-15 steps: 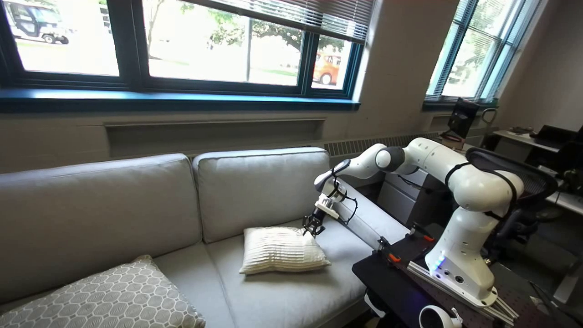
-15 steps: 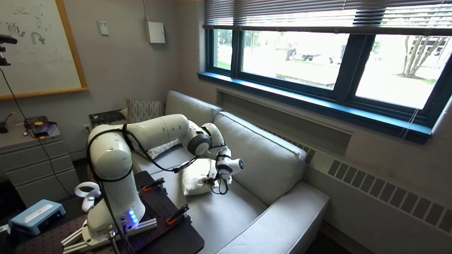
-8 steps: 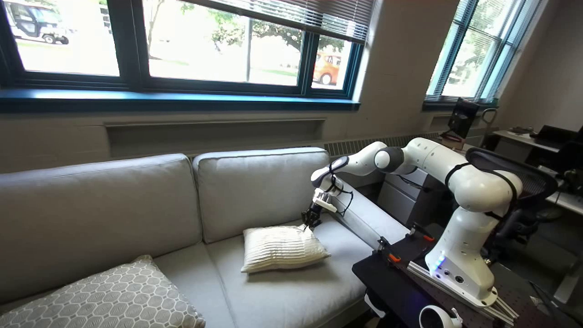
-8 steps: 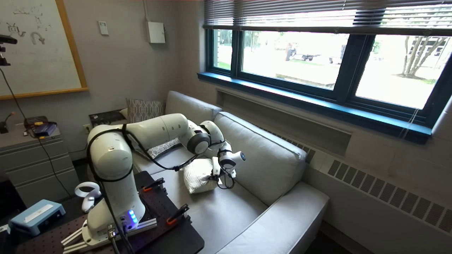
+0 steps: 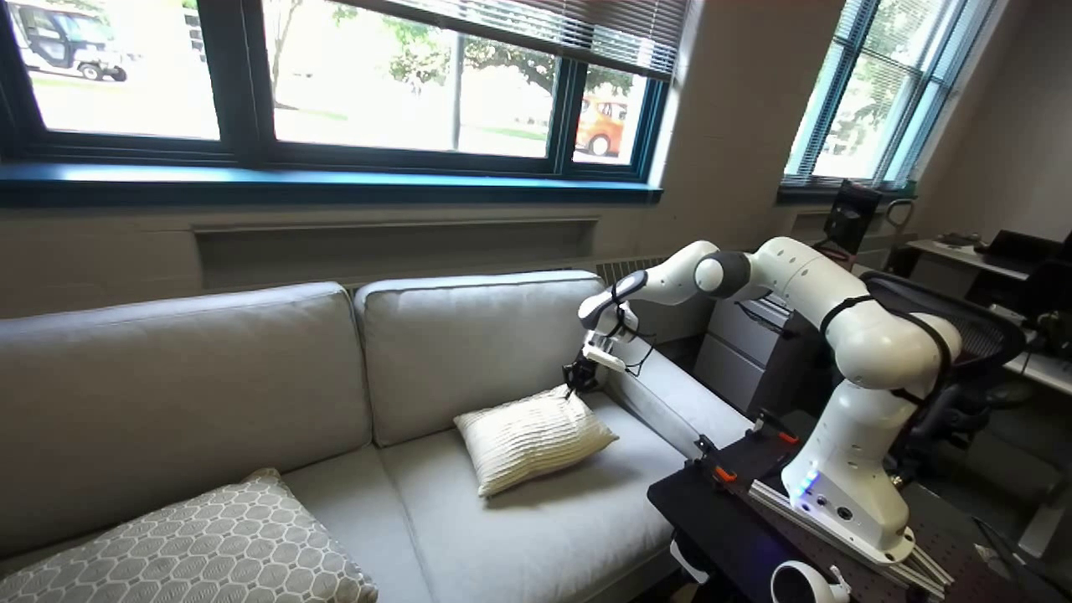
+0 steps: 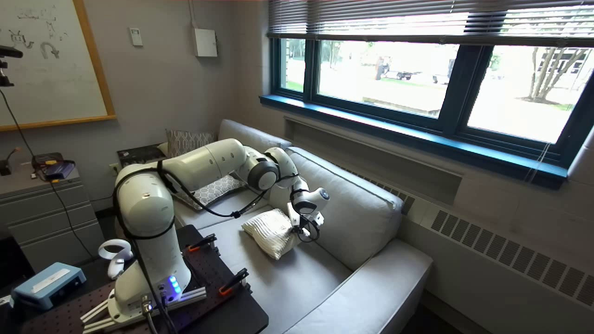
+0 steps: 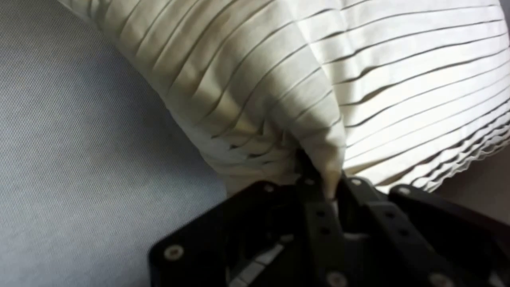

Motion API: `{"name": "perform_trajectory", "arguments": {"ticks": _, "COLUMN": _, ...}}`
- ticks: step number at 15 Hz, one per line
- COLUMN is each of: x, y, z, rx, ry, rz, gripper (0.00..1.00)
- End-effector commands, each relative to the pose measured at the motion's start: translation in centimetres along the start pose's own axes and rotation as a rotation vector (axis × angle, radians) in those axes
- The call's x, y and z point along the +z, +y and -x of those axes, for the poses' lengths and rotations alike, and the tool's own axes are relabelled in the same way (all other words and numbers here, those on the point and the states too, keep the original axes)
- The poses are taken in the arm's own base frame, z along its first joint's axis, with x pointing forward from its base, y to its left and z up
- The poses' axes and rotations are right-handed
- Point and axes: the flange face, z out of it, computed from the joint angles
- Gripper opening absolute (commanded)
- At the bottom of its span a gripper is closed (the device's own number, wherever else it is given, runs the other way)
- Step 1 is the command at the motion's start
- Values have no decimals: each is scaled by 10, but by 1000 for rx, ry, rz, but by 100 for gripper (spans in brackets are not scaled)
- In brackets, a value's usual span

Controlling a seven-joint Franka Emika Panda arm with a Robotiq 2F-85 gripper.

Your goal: Put the pillow upright against the armrest

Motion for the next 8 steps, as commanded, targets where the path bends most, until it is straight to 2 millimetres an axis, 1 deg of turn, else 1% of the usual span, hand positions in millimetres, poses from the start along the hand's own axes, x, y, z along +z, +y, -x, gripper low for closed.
{"name": "perform_trajectory", "arguments": {"ticks": 1, "x": -47, "y": 43, "z": 10, "rx": 27, "ry": 113, "rz": -36, "gripper": 2}}
{"name": "perform_trajectory", "arguments": {"ticks": 5, "x": -72, "y": 93, "z": 27, "rx": 86, "ry": 246, "rz": -105, "gripper": 2}}
{"name": "perform_trajectory", "arguments": {"ticks": 8, "x": -86, "y": 130, "z": 52, "rx": 150, "ry": 340, "rz": -144, "gripper": 2}}
